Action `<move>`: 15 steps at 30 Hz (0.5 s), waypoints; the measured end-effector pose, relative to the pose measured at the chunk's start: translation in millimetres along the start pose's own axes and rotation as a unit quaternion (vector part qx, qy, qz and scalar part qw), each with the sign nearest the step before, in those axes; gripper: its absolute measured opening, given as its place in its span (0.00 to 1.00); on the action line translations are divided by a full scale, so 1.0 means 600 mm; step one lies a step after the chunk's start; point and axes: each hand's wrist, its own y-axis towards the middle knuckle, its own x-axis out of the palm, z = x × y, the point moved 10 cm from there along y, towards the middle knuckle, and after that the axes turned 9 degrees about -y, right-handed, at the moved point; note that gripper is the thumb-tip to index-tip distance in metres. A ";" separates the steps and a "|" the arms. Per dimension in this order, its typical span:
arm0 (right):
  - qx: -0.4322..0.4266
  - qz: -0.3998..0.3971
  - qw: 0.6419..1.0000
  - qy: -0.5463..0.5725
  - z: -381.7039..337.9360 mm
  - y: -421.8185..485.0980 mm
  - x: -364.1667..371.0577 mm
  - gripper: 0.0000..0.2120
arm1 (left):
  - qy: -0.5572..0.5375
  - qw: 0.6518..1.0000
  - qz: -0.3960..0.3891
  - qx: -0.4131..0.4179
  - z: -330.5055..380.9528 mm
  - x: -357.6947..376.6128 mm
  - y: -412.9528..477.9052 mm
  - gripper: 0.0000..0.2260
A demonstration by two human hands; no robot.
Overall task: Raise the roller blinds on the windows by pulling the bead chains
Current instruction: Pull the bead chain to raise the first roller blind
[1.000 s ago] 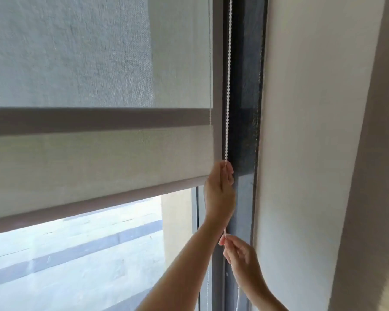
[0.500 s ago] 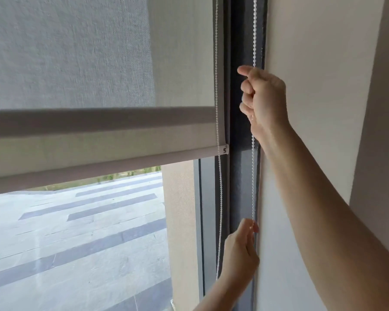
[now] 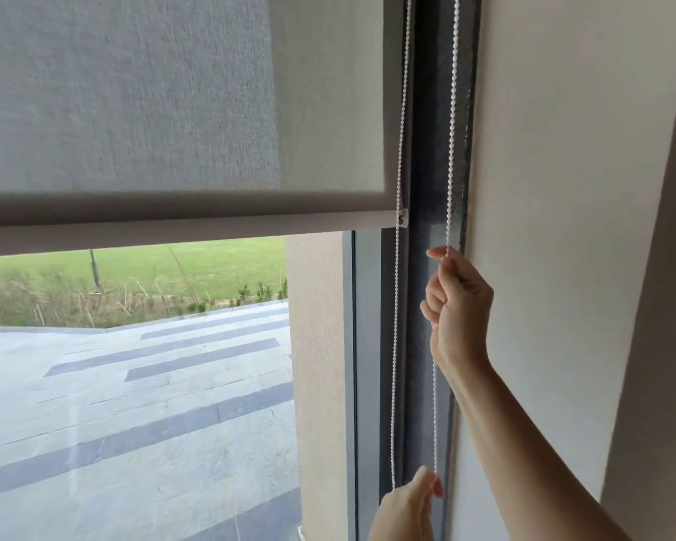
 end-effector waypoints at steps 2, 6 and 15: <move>0.002 -0.006 1.000 0.000 0.003 -0.004 0.000 0.14 | -0.012 1.000 0.001 -0.010 -0.010 0.001 -0.004 0.05; 0.002 -0.024 1.000 0.008 0.001 -0.019 0.003 0.14 | -0.035 0.999 -0.008 -0.037 -0.024 0.014 -0.019 0.06; -0.029 -0.028 0.999 0.017 -0.029 -0.043 -0.017 0.16 | -0.051 0.999 0.010 -0.008 0.001 0.029 -0.028 0.03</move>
